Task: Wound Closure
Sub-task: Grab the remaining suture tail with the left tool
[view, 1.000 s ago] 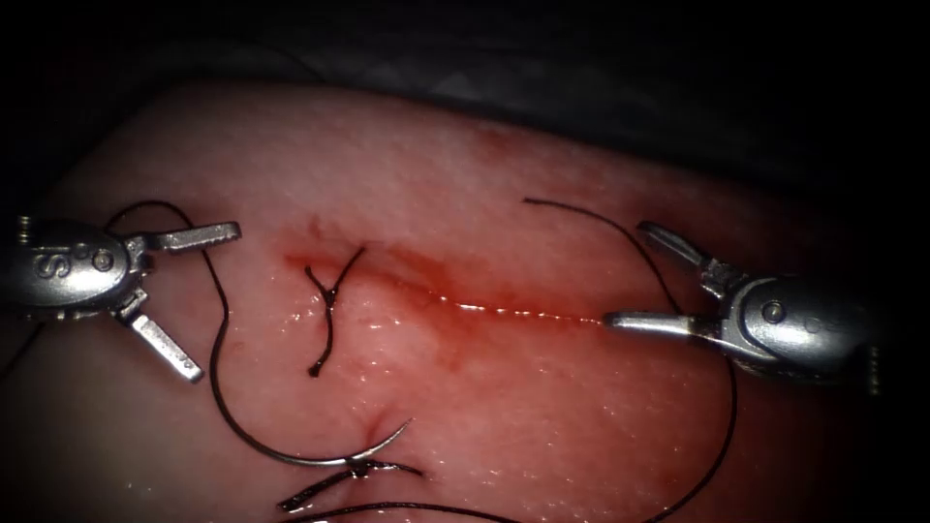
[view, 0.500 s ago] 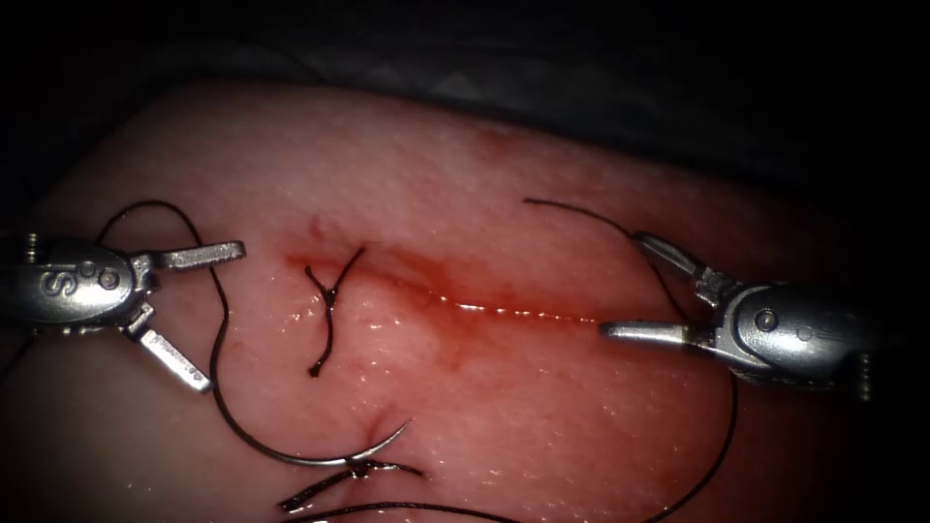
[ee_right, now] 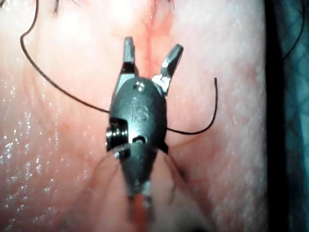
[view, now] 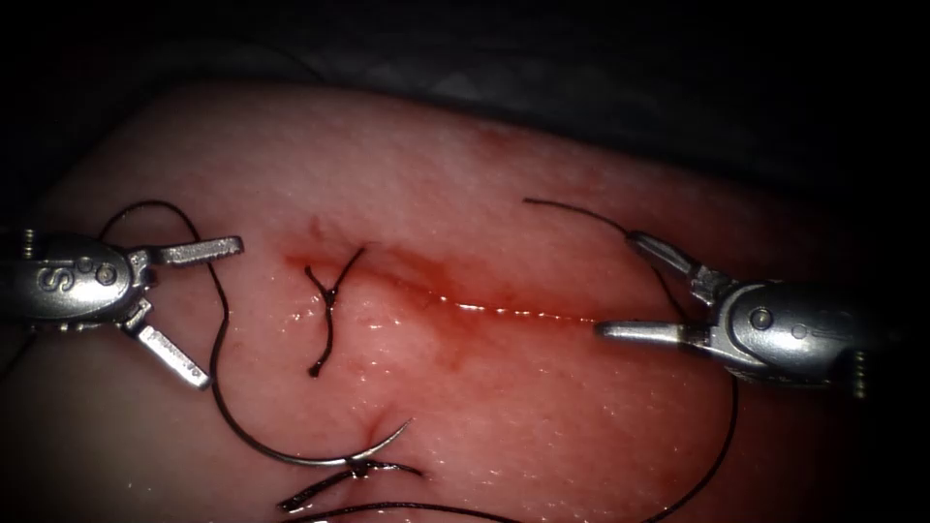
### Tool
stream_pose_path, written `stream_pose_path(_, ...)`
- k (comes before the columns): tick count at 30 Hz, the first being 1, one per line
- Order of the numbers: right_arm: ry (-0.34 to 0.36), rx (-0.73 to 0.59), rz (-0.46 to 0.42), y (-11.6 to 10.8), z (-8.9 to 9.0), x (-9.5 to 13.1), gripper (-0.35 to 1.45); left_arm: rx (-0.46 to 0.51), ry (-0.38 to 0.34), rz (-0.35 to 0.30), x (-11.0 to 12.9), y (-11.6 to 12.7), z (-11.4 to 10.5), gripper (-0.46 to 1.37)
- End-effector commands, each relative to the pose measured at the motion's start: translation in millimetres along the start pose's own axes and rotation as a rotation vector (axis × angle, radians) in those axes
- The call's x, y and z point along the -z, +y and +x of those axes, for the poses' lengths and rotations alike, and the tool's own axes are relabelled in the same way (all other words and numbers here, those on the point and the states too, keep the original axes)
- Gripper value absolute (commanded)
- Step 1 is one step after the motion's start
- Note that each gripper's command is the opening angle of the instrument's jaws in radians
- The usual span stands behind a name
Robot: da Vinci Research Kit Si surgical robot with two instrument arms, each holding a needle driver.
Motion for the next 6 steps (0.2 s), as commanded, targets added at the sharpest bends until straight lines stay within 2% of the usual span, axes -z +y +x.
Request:
stream_pose_path(1,0.001,0.001,0.004,-0.1,0.0,0.0,1.14,0.0,0.0,0.002,0.0,0.0,0.0,0.88)
stream_pose_path(6,0.001,0.001,0.004,-0.2,0.0,0.1,1.14,0.0,0.0,0.003,-0.1,0.0,0.0,0.86)
